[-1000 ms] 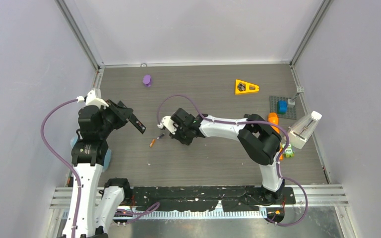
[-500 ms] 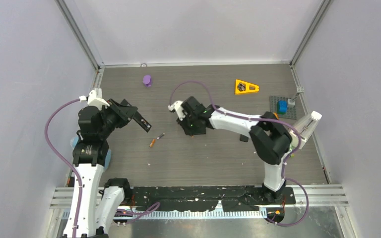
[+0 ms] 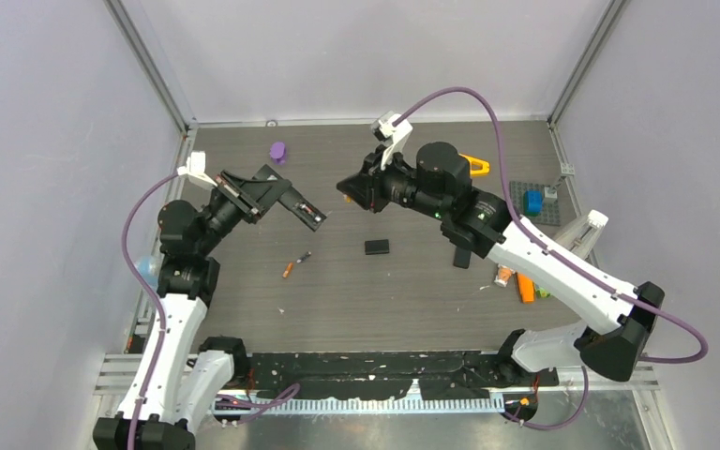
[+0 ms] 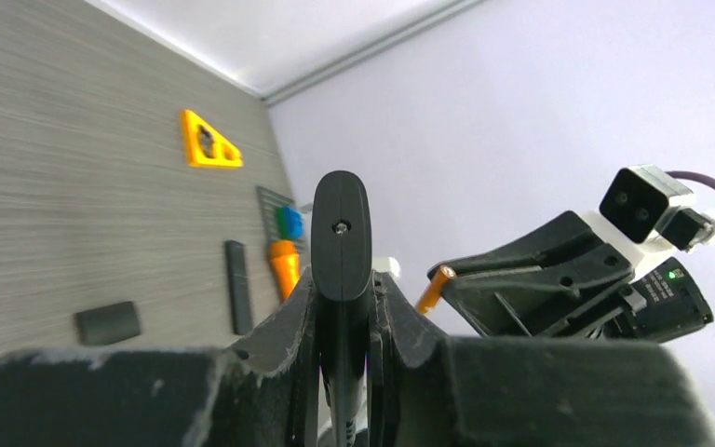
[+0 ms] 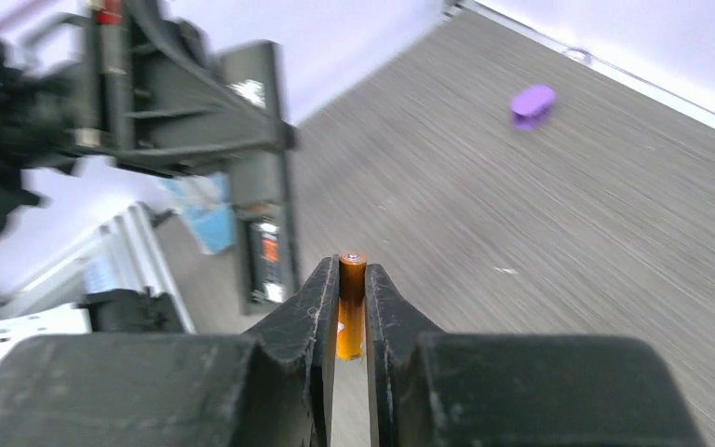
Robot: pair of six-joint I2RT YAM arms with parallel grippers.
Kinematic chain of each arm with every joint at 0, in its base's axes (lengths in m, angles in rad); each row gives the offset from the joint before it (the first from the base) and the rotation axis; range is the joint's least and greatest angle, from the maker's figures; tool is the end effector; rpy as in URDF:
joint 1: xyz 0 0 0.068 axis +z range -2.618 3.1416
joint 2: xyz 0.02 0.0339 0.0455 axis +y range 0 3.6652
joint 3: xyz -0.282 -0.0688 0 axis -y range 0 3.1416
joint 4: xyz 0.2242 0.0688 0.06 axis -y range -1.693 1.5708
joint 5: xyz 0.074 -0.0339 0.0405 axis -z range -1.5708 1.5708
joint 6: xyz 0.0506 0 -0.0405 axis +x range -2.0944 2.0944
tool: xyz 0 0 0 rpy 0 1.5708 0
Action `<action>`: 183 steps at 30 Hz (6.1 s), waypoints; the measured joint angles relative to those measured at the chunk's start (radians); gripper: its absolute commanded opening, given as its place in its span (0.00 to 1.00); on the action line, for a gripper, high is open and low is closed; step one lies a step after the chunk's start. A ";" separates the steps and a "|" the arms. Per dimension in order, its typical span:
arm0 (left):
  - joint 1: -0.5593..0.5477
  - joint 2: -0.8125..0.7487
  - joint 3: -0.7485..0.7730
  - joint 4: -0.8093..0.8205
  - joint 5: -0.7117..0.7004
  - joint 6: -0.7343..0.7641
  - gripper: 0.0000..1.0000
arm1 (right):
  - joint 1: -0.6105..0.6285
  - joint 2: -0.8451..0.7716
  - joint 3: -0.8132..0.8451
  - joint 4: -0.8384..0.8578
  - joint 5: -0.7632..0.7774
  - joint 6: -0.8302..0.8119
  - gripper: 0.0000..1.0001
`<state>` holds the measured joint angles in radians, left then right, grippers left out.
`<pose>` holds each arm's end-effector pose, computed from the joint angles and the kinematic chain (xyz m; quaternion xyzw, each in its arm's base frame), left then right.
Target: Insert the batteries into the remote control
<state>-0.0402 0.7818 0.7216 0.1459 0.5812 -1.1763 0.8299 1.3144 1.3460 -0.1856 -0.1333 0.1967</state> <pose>0.1619 -0.0343 0.3685 -0.1706 0.6596 -0.5623 0.4686 0.1930 0.2210 0.4343 -0.2771 0.7066 0.3628 0.5407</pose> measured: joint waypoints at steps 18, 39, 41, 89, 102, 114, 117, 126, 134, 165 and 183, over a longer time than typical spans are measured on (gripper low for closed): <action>-0.034 0.016 -0.045 0.259 0.034 -0.270 0.00 | 0.217 0.090 0.172 -0.042 0.014 -0.020 0.08; -0.034 0.016 -0.058 0.267 0.060 -0.283 0.00 | 0.229 0.112 0.172 -0.044 0.103 -0.071 0.09; -0.034 0.016 -0.058 0.267 0.060 -0.284 0.00 | 0.229 0.113 0.172 -0.042 0.106 -0.076 0.09; -0.036 0.010 -0.095 0.268 0.059 -0.357 0.00 | 0.248 0.144 0.182 -0.105 0.185 -0.107 0.81; -0.036 0.014 -0.095 0.270 0.058 -0.343 0.00 | 0.060 0.047 0.163 -0.128 0.073 0.385 0.96; -0.036 0.037 -0.095 0.270 0.048 -0.334 0.00 | 0.027 0.048 -0.022 -0.030 -0.061 0.857 0.95; -0.036 0.037 -0.095 0.270 0.048 -0.334 0.00 | 0.027 0.050 -0.025 0.011 -0.078 0.905 0.96; -0.036 0.040 -0.096 0.270 0.049 -0.332 0.00 | 0.040 0.135 -0.003 0.058 -0.142 0.970 0.97; -0.036 0.048 -0.097 0.270 0.053 -0.312 0.00 | 0.046 0.180 0.005 0.057 -0.182 0.993 0.93; -0.036 0.048 -0.098 0.284 0.060 -0.237 0.00 | 0.045 0.237 0.006 0.128 -0.297 1.126 0.51; -0.036 0.048 -0.108 0.285 0.031 -0.325 0.00 | 0.038 0.237 -0.023 0.203 -0.322 1.143 0.29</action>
<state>-0.0765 0.8295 0.6132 0.4313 0.6117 -1.5013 0.8680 1.5513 1.3235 0.0174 -0.4557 1.3392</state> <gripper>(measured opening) 0.176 0.460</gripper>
